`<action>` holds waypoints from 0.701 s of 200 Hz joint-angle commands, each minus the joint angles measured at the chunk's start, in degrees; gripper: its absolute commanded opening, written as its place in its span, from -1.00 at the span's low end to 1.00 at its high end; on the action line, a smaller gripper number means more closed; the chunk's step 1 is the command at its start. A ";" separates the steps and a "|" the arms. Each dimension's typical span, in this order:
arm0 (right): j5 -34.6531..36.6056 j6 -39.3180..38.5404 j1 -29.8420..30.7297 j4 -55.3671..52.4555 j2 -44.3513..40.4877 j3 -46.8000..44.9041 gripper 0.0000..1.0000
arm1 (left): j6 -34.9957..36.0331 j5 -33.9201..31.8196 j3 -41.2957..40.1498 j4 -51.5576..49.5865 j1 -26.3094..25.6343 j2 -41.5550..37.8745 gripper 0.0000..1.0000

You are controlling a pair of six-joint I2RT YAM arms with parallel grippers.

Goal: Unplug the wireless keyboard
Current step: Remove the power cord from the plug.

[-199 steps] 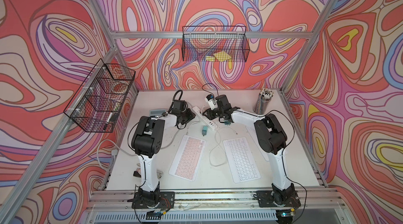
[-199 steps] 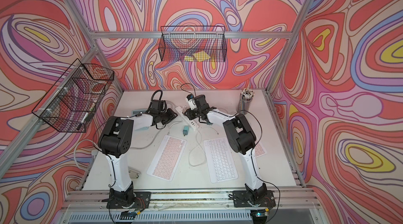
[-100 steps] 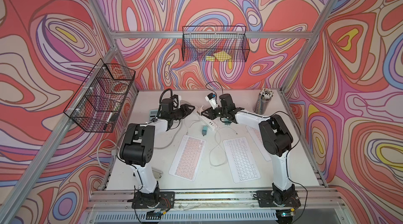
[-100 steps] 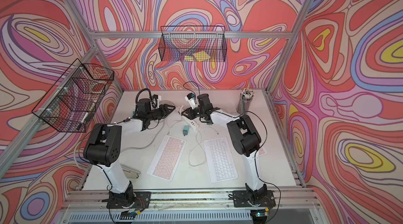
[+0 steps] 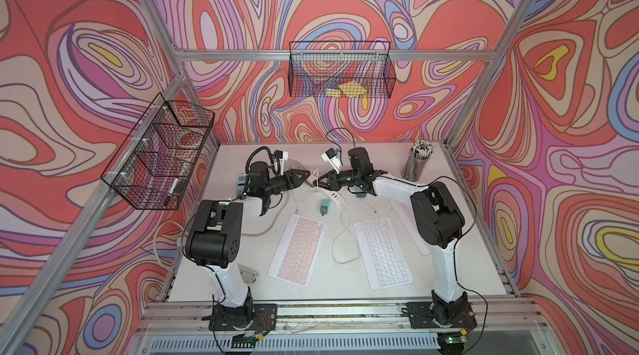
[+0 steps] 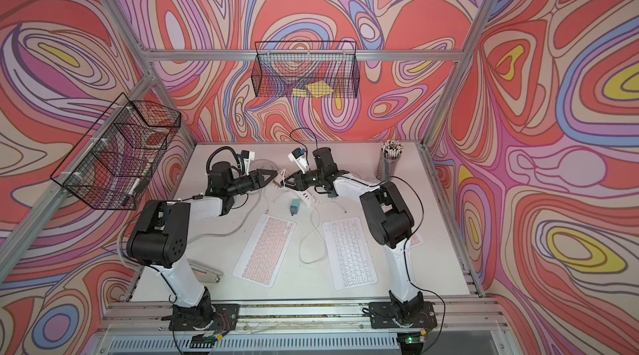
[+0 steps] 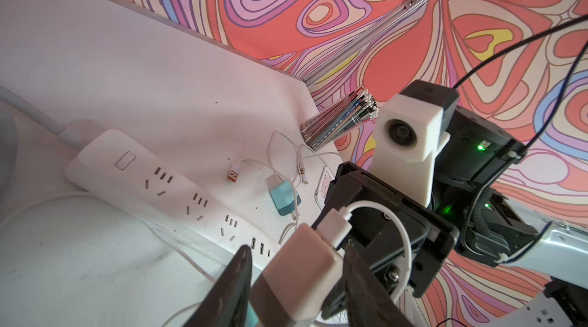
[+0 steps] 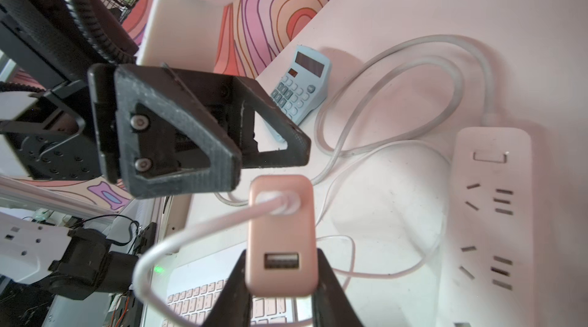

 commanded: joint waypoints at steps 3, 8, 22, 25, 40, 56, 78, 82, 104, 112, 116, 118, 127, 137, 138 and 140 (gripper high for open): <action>-4.88 0.56 -0.37 0.40 -0.33 1.86 -0.84 | 4.17 2.78 -1.21 1.10 0.13 -3.55 -0.02; -5.42 0.60 -0.45 0.31 -0.17 2.08 -0.85 | 3.73 3.62 -1.36 1.86 0.13 -3.58 -0.02; -7.26 1.01 -0.54 0.37 0.03 2.44 -0.85 | 2.10 6.10 -1.66 4.27 0.13 -3.11 -0.02; -7.67 1.17 -0.53 0.60 0.04 2.42 -0.84 | 1.62 6.58 -1.80 4.90 0.13 -2.95 -0.02; -9.41 2.14 -0.54 1.89 -0.13 2.18 -0.84 | 0.00 7.80 -2.54 7.80 0.13 -2.22 0.01; -10.58 2.66 -0.70 2.65 -0.42 1.87 -0.84 | -1.35 8.64 -3.12 9.71 0.13 -1.74 0.31; -12.21 3.43 -1.24 3.72 -0.82 1.22 -0.83 | -2.35 9.19 -3.77 11.48 0.13 -1.82 0.34; -12.42 3.44 -1.32 3.65 -0.84 1.21 -0.83 | -2.35 9.02 -3.78 11.40 0.13 -1.90 0.33; -14.13 3.48 -1.27 3.72 -0.84 1.30 -0.83 | -4.08 10.35 -3.78 13.84 0.04 -1.61 0.27; -14.77 3.76 -1.33 3.97 -0.66 1.30 -0.83 | -5.29 11.25 -3.86 15.74 0.04 -1.26 0.24; -15.12 3.92 -1.31 4.12 -0.62 1.23 -0.83 | -6.02 11.68 -3.85 16.85 0.00 -1.09 0.23; -15.41 4.00 -1.28 4.16 -0.54 1.31 -0.83 | -6.48 11.93 -3.85 17.50 -0.03 -0.93 0.22; -16.41 4.29 -1.27 4.30 -0.38 1.44 -0.83 | -8.62 13.14 -3.78 20.40 -0.17 -0.17 0.18; -16.85 4.39 -1.33 4.51 -0.32 1.32 -0.82 | -10.93 14.03 -3.55 23.05 -0.31 0.68 0.15; -16.89 4.40 -1.33 4.52 -0.31 1.31 -0.82 | -11.12 14.09 -3.57 23.29 -0.31 0.79 0.15; -16.91 4.40 -1.31 4.52 -0.31 1.26 -0.82 | -11.47 14.23 -3.47 23.66 -0.37 0.94 0.14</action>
